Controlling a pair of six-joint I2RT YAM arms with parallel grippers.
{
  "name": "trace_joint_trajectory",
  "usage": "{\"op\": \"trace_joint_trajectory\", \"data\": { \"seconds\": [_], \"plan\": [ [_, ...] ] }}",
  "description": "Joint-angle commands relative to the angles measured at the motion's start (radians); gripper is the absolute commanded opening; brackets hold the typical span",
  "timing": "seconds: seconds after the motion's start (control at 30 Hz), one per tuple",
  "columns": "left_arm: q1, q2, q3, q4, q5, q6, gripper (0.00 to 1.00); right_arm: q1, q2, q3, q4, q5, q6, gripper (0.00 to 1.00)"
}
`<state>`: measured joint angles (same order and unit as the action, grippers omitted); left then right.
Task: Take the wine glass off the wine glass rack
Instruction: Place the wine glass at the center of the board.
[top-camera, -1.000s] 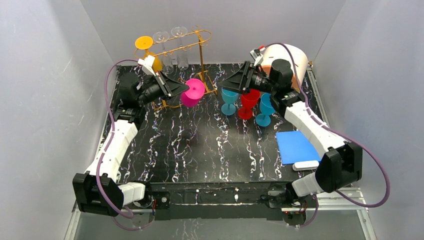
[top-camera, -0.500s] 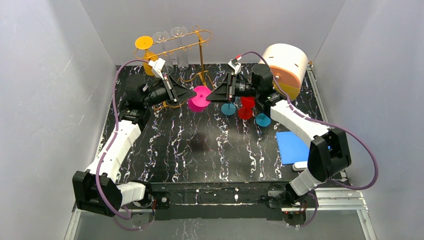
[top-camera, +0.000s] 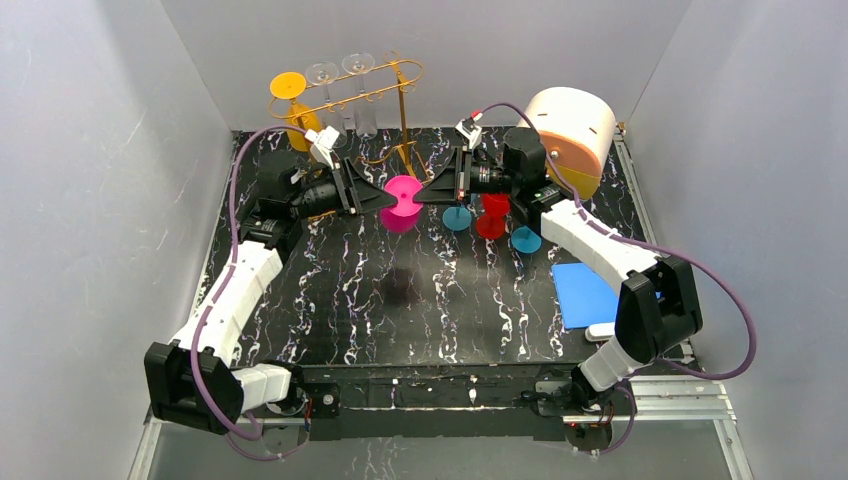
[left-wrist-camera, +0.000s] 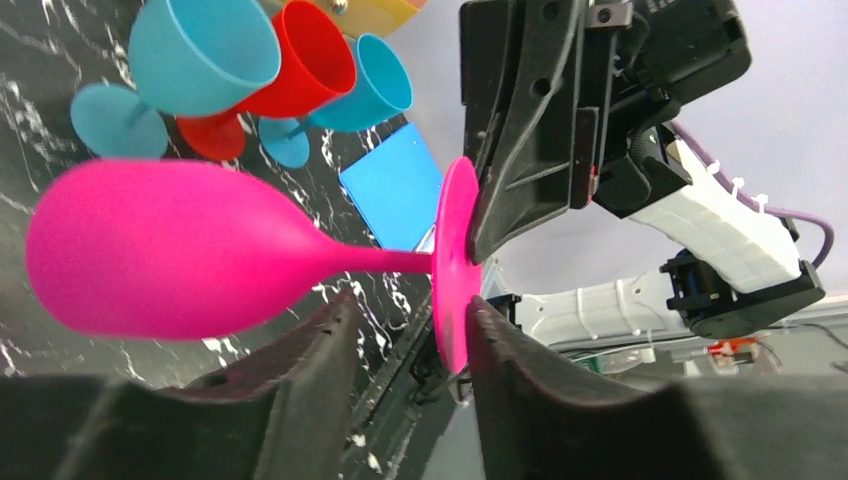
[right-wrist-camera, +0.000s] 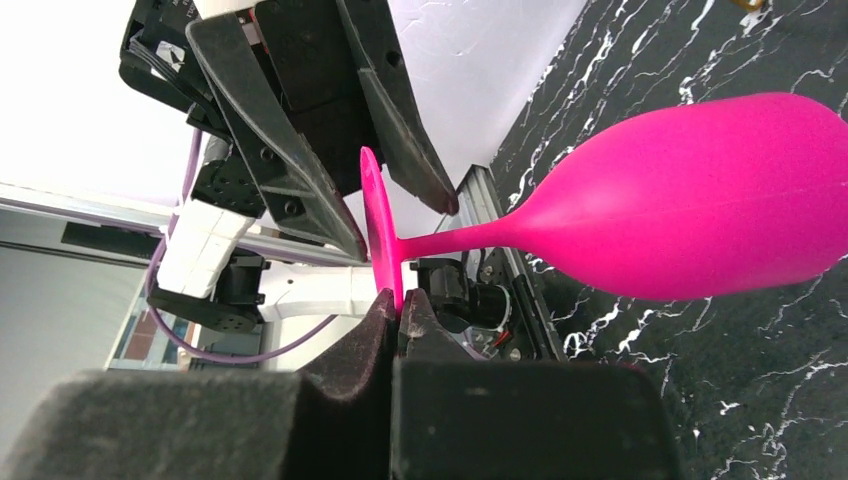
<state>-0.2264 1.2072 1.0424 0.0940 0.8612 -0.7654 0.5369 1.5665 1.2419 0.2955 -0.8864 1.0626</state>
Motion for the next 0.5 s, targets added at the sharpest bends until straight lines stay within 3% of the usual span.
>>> {"op": "trace_joint_trajectory", "data": {
  "seconds": [0.0, 0.33, 0.47],
  "plan": [
    [-0.006, -0.046, 0.026, -0.180, 0.025, 0.123, 0.47, -0.002, -0.028, 0.043, -0.012, 0.032, -0.068, 0.01],
    [-0.064, -0.005, 0.061, -0.216, 0.095, 0.128, 0.48, 0.006, -0.048, 0.043, -0.059, 0.035, -0.223, 0.01],
    [-0.115, 0.032, 0.096, -0.214, 0.062, 0.134, 0.37, 0.021, -0.075, 0.016, -0.014, 0.041, -0.249, 0.01]
  ]
}}
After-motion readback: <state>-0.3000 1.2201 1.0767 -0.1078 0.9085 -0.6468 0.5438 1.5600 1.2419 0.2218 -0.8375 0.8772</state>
